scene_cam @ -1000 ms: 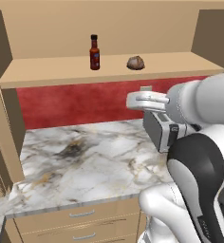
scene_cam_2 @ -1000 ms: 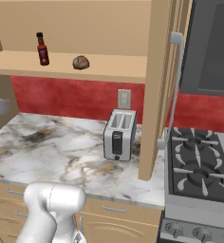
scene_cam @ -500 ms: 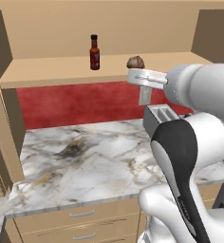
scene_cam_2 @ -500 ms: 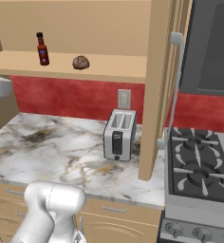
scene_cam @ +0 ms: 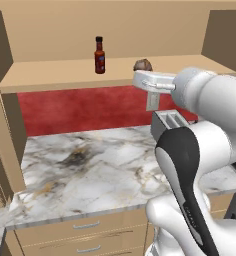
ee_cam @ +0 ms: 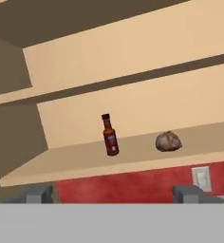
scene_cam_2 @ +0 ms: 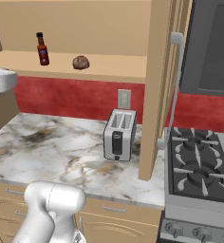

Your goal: The dining table condiment station is running low on condiment bottle. Refill the condiment station by opening the cabinet and taking the condiment bottle from the cabinet and placing it on the dining table.

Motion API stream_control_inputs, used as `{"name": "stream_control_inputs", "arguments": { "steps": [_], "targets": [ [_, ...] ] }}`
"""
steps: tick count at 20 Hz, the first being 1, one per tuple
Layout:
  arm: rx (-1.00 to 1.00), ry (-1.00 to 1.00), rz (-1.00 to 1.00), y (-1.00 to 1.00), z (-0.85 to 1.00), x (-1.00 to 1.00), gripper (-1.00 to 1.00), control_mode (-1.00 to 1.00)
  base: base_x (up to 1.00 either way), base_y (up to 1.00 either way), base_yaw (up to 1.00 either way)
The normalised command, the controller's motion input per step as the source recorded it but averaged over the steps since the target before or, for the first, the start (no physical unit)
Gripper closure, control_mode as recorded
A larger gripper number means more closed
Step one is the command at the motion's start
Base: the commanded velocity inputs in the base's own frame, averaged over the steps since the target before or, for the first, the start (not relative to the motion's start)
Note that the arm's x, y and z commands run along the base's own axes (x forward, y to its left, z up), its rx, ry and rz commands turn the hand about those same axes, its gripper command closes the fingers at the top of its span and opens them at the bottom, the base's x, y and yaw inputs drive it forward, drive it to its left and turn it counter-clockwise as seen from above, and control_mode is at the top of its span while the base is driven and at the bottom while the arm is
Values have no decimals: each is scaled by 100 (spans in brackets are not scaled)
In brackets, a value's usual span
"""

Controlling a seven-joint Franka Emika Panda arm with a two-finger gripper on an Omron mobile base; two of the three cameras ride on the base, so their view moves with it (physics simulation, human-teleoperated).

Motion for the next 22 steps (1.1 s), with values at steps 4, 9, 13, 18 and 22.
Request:
{"name": "stream_control_inputs", "arguments": {
  "steps": [4, 9, 13, 18, 22],
  "targets": [
    [-4, -18, 12, 0, 13, 8, -100, -100, 0, 0, 0],
    [-4, -16, 7, 4, 10, 26, -100, -100, 0, 0, 0],
    [-1, -12, 1, 0, 2, 26, -100, -100, 0, 0, 0],
    [-1, -1, -3, 1, 0, 39, -100, -100, 0, 0, 0],
    [-3, 7, -16, 8, 0, 46, -100, -100, 0, 0, 0]
  ]
}}
